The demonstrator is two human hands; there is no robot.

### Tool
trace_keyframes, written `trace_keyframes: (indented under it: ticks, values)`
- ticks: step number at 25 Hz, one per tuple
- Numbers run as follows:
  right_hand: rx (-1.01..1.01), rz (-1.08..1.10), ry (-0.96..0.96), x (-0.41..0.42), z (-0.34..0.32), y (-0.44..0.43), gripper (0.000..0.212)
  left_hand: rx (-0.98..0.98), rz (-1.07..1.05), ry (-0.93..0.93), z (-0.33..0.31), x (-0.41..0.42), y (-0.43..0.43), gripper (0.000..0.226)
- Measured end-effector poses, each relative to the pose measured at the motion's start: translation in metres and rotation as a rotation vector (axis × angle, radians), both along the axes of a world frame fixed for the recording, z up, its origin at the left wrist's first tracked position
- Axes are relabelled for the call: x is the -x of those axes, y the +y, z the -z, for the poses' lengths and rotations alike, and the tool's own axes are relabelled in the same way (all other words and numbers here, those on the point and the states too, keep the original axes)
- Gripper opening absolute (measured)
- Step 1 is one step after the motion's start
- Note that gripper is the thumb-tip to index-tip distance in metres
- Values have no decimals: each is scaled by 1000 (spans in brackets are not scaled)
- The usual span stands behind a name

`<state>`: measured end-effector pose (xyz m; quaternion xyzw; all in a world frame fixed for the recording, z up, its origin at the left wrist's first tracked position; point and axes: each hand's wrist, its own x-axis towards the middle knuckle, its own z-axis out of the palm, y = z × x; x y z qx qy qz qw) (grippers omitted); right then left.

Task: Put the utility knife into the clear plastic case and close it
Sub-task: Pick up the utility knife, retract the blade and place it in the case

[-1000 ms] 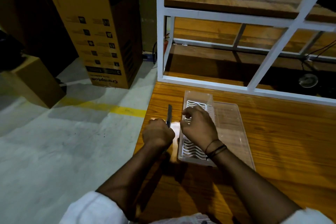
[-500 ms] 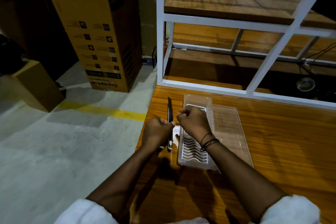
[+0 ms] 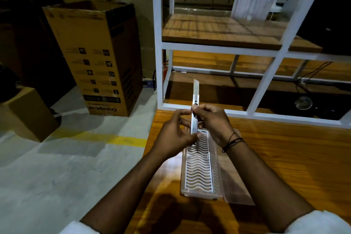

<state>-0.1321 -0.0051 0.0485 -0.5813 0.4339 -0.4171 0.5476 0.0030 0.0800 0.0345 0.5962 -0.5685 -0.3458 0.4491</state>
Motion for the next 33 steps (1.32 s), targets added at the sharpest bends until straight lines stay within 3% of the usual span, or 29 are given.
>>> trace_keyframes:
  ticks: [2,5,18,25,33]
  values:
    - [27,1,-28,8,-6,-5,22,35,125,-138,-7,6,5,100]
    - [30,-19,-71,17,-10,-4,16,91,169,-197,-9,13,6,117]
    - [131,-22,-15,28,-17,9,20,117,98,-115,-3,24,4,114]
    - [97,-37,-57,31,-5,13,46,91,77,-114,1,26,1,115]
    - [103,-55,-33,32,2,21,62,105,49,-111,4,25,0,112]
